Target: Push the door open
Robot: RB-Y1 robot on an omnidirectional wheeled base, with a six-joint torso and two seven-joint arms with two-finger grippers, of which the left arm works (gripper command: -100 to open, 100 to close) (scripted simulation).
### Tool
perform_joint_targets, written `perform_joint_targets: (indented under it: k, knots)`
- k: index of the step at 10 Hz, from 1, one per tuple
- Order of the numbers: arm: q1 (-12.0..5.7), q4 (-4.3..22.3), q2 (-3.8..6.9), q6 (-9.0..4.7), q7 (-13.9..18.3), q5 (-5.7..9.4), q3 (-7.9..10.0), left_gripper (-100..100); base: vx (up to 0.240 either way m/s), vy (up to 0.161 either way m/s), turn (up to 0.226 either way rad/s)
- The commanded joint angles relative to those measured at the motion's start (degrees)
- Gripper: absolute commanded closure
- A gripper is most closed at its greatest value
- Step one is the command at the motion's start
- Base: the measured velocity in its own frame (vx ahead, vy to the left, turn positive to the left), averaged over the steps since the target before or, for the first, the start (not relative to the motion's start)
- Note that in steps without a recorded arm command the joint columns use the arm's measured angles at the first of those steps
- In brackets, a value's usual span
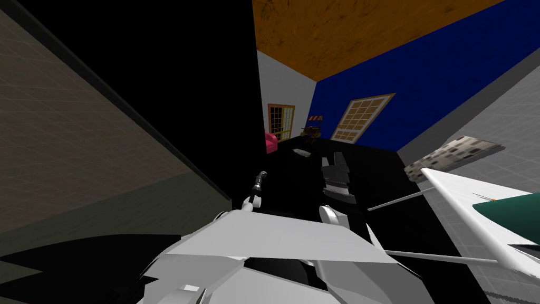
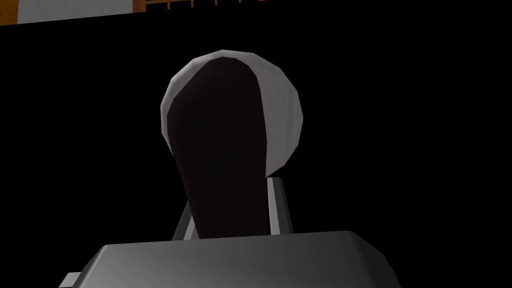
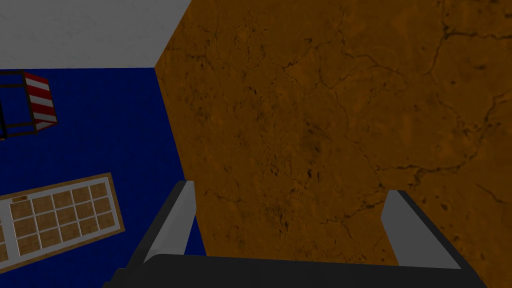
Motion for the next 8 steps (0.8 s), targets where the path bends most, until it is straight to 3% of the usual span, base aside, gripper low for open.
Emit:
perform_joint_targets:
  k: [1, 2, 3, 4, 6, 8]
  knots:
    - [0.95, -2.2, 1.07, 0.77, -0.1, 0.25, 0.45, 100, 0.117, -0.091, 0.047]
    - [0.95, -2.2, 1.07, 0.77, -0.1, 0.25, 0.45, 100, 0.072, -0.034, 0.021]
    - [0.98, -2.3, 2.15, 0.77, -0.5, 0.99, 1.56, 100, 0.124, -0.087, 0.054]
    - [0.98, -0.7, 2.15, 0.77, -0.5, 0.99, 1.56, 100, 0.145, -0.077, 0.045]
    - [0.98, -2.3, 2.15, 0.77, -0.5, 0.99, 1.56, 100, 0.054, -0.002, 0.0]
    - [1.03, -2.5, 2.81, 0.78, -1.1, 2.07, 3.17, 100, 0.16, -0.077, 0.069]
